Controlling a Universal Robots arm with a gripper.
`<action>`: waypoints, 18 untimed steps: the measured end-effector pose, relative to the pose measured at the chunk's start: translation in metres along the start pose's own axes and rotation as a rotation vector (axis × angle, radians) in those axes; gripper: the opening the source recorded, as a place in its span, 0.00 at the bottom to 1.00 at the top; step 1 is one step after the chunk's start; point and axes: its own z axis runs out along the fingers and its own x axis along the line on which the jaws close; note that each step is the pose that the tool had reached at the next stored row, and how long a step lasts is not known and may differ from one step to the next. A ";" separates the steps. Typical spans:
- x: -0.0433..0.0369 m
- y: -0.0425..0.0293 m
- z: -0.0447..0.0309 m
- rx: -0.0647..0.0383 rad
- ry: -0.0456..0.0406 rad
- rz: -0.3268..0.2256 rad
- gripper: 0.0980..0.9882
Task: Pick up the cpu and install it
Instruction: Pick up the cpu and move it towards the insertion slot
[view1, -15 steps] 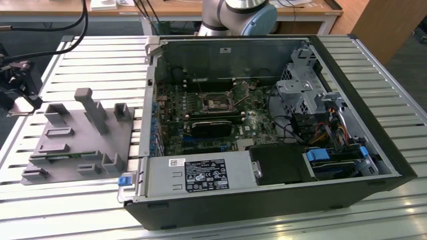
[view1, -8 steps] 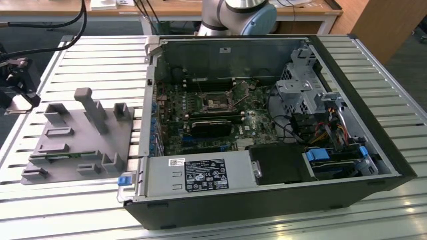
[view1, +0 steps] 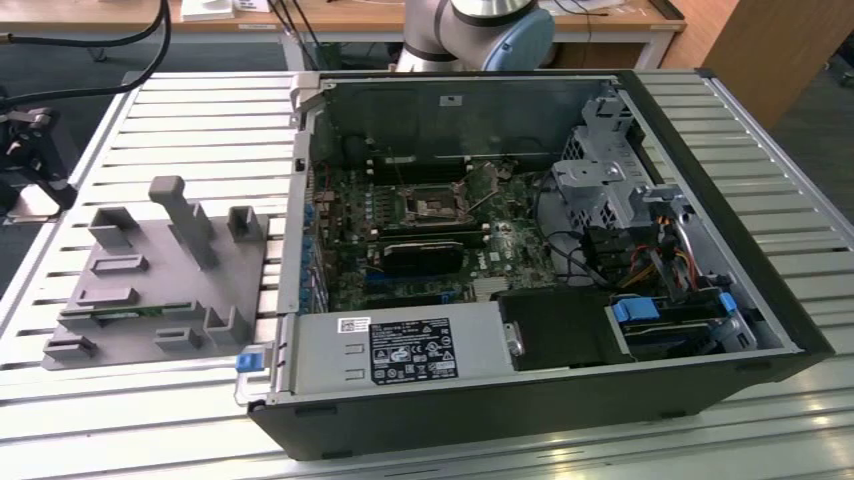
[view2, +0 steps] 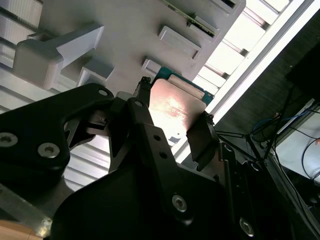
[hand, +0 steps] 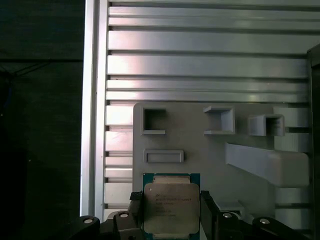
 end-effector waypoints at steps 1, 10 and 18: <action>0.0000 0.0000 -0.0008 0.000 0.0000 0.000 0.50; -0.0002 0.0004 -0.0076 0.000 0.0001 0.000 0.50; -0.0003 0.0009 -0.0158 0.000 0.0000 0.000 0.50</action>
